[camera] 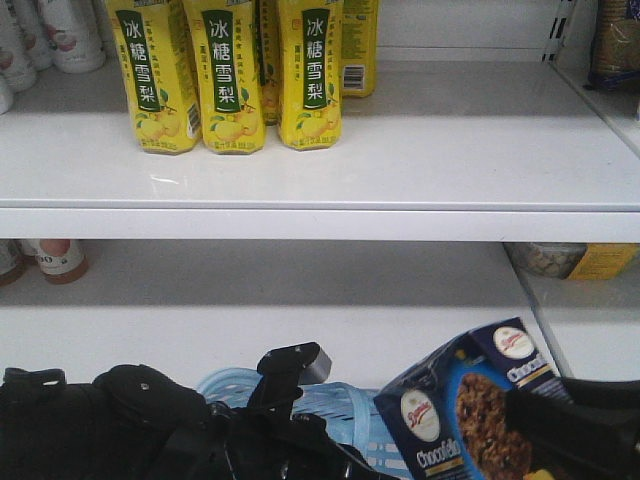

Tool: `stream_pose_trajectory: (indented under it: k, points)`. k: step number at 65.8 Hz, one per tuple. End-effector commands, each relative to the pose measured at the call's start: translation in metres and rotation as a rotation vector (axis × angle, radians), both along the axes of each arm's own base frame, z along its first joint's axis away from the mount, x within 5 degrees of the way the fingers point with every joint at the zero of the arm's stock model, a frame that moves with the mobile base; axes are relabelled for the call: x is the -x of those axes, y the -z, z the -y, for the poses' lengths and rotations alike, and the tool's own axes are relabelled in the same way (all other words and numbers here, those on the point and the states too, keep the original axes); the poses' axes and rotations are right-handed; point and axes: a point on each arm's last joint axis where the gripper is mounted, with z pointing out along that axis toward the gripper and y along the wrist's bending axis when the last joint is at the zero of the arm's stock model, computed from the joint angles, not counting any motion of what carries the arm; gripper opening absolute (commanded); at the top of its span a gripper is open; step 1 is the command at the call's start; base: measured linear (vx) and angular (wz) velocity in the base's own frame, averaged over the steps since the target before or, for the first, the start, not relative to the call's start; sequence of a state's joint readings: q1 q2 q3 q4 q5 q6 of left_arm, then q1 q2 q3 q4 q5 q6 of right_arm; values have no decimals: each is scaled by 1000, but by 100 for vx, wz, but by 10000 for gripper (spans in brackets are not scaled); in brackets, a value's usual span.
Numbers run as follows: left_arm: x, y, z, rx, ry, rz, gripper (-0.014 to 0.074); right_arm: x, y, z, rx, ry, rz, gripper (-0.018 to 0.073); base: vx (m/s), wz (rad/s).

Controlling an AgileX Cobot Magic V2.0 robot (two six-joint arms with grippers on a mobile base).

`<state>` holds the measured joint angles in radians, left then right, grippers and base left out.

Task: Left arm holds basket, right arm returns cookies
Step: 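Lift the Chocofello box out of the basket with the right gripper, then place the box on the upper shelf beside the yellow bottles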

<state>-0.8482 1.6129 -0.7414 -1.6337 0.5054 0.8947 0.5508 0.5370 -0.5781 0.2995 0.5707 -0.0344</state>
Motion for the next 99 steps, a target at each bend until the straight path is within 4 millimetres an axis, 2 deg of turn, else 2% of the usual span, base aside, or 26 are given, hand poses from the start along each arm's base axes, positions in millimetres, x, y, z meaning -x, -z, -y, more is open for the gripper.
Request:
stream_pose_trajectory:
  k: [1, 21, 27, 32, 47, 56, 68, 76, 88, 99]
  points:
    - [0, -19, 4, 67, 15, 33, -6, -2, -36, 9, -28, 85, 139, 134, 0, 0]
    - [0, -19, 4, 67, 15, 33, -6, 1, -123, 27, -39, 202, 552, 134, 0, 0]
    - [0, -19, 4, 67, 15, 33, -6, -6, -139, 26, 0, 232, 646, 134, 0, 0]
    - [0, -19, 4, 67, 15, 33, -6, -20, -144, 21, 73, 254, 684, 134, 0, 0]
    - [0, -19, 4, 67, 15, 33, -6, -63, -143, 6, 207, 344, 720, 134, 0, 0]
    - [0, -19, 4, 67, 15, 33, -6, -85, -142, 0, 162, 437, 716, 134, 0, 0]
    - [0, -19, 4, 67, 15, 33, -6, -114, -133, -5, 3, 593, 657, 134, 0, 0]
    - [0, -19, 4, 67, 15, 33, -6, -129, -124, -10, -25, 649, 616, 134, 0, 0]
    - [0, -19, 4, 67, 15, 33, -6, -149, -105, -12, 86, 741, 573, 134, 0, 0]
    - [0, -19, 4, 67, 15, 33, -6, -155, -94, -14, 157, 738, 513, 134, 0, 0]
